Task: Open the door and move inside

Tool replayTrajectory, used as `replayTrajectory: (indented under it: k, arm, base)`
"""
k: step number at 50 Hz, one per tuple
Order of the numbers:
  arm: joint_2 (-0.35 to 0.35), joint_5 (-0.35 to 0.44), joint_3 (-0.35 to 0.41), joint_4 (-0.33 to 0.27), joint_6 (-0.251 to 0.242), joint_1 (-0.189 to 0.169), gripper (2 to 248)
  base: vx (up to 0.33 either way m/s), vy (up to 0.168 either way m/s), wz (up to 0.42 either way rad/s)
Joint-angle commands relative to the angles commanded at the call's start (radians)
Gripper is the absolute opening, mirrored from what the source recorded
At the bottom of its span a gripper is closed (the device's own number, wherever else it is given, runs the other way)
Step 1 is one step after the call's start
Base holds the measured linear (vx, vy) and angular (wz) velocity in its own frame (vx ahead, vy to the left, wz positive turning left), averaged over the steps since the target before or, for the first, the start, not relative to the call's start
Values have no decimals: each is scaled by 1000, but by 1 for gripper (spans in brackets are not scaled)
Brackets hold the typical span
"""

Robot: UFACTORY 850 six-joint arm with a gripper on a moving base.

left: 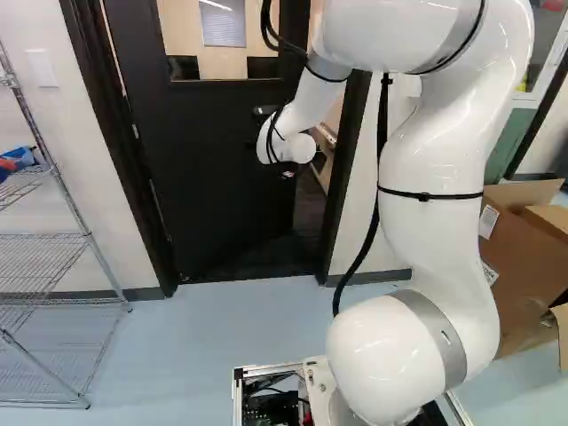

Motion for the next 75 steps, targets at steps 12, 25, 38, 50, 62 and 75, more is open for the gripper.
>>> replayTrajectory:
  k: [12, 25, 38, 50, 62, 75]
  arm:
    - [61, 0, 72, 18, 0, -10, 247]
    - [128, 0, 148, 37, 0, -21, 247]
    - [195, 0, 221, 57, 0, -35, 247]
    - [255, 0, 286, 76, 0, -52, 247]
    - [314, 0, 346, 94, 0, -75, 247]
    - [375, 0, 407, 101, 0, -104, 247]
  base:
    - [0, 0, 0]
    - [0, 0, 0]
    - [0, 0, 0]
    - [0, 0, 0]
    - [0, 0, 0]
    - [0, 0, 0]
